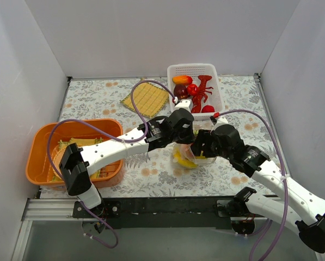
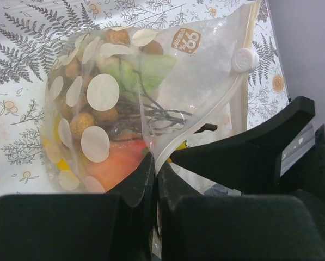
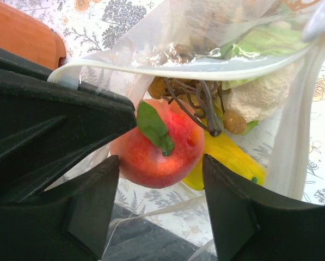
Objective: Open the zip-top bag and remove the fake food
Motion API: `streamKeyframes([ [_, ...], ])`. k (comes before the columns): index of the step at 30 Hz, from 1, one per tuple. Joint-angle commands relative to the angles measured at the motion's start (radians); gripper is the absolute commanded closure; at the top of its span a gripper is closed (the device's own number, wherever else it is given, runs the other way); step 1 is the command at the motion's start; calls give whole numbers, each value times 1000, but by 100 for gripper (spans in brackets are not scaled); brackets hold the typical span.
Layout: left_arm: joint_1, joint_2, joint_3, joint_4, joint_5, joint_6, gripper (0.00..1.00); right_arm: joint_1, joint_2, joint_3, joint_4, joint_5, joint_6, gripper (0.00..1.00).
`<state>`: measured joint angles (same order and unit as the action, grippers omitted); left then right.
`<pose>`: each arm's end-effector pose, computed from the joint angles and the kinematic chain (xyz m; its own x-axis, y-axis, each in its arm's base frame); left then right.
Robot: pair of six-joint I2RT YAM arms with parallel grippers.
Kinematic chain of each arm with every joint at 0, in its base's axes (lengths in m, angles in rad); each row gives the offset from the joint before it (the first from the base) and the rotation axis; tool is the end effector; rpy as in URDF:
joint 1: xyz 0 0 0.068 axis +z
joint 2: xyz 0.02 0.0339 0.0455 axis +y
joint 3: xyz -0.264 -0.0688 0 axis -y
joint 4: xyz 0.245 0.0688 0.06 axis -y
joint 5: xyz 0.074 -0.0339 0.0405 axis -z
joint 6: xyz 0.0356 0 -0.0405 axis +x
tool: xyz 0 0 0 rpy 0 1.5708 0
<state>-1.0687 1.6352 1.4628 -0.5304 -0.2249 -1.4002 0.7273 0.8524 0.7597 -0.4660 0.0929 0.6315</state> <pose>0.1858 -0.3219 0.3238 -0.8142 -0.5131 -0.2716 -0.1754 0.6633 -0.7275 0.1430 0.1229 0.2913 -0.6757 0.1855 -0.7134 -0.2531 0.8506 0.4609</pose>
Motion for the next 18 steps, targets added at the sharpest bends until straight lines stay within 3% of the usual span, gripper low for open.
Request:
streamKeyframes([
  [1, 4, -61, -5, 3, 25, -6, 100, 3, -6, -16, 95, -15, 13, 24],
  [4, 4, -55, -9, 12, 35, -13, 100, 3, 13, -36, 104, -21, 20, 20],
  [12, -2, -51, -19, 23, 27, -26, 100, 4, 8, -92, 165, 4, 37, 21],
  [18, -2, -77, -44, 11, -51, -37, 100, 3, 7, -82, 167, 10, 28, 40],
])
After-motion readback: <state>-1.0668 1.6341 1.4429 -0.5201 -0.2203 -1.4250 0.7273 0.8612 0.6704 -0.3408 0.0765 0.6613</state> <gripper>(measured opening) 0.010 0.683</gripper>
